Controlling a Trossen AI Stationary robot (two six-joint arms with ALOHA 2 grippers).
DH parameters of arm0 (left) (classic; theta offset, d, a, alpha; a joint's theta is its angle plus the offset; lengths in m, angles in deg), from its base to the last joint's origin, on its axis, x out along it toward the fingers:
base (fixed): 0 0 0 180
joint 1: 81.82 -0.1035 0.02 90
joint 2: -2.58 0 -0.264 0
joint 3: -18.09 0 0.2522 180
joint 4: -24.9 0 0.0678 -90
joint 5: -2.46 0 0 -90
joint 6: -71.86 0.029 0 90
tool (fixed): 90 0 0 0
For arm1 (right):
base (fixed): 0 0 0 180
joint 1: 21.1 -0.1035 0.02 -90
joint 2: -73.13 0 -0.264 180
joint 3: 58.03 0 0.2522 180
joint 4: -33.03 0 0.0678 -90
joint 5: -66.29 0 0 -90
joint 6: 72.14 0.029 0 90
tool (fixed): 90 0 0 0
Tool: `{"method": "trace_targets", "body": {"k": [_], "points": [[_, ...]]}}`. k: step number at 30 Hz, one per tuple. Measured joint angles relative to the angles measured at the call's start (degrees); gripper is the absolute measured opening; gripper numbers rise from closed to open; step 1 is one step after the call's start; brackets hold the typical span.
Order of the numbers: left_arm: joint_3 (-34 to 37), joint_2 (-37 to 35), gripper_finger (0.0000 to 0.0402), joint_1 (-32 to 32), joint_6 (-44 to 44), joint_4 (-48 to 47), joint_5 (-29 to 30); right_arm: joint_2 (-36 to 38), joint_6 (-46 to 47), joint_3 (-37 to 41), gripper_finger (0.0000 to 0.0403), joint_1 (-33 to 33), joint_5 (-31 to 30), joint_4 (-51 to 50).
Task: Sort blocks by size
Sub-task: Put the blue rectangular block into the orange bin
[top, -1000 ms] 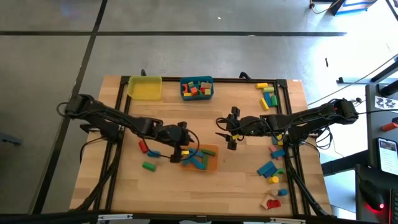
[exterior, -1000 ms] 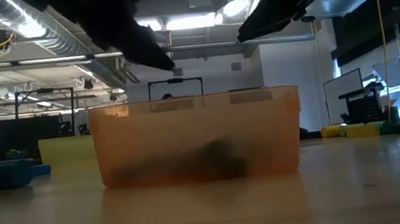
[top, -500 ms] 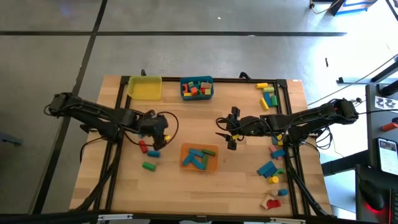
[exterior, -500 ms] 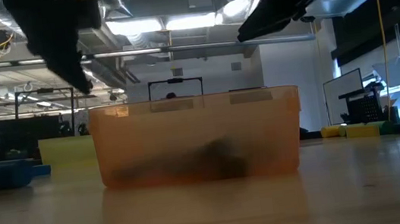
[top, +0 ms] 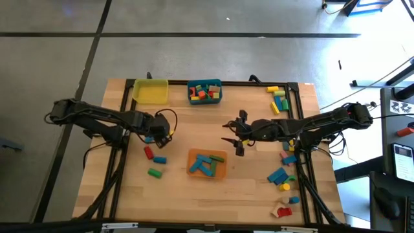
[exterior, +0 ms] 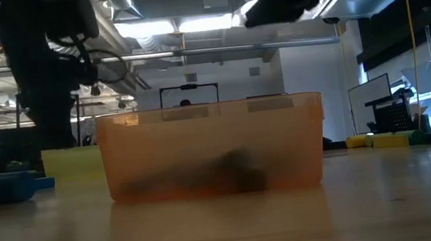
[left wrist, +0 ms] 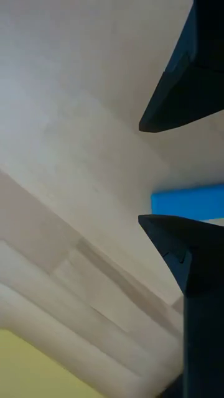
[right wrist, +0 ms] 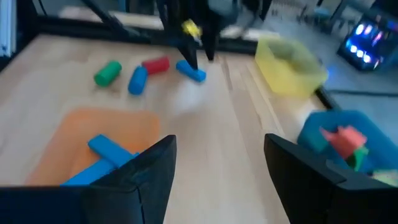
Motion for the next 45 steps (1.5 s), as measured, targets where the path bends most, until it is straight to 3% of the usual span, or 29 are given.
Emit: {"method": "trace_targets", "body": {"k": [7,16,30,41,45], "points": [[2.4,0.1,0.0211,-4.9,-1.6,-0.6,-0.4,1.5,-5.0,-2.3,0.0241,0.0,-0.6,1.4],[6.2,0.1,0.0211,-8.4,-0.6,-1.8,-6.1,8.6,-7.2,-2.4,0.0241,0.0,-0.7,-1.1],[11.9,0.1,0.021,-9.5,3.6,5.4,-11.7,8.6,-6.2,-2.4,0.0241,0.0,-0.5,-2.3],[12.1,0.1,0.0107,-9.4,5.6,6.9,-11.7,8.6,-3.7,-2.4,0.0241,0.0,-0.5,-2.1],[11.4,0.3,0.009,-9.2,8.1,8.8,-11.3,8.6,-3.7,-2.4,0.0241,0.0,-0.5,-2.1]]}}
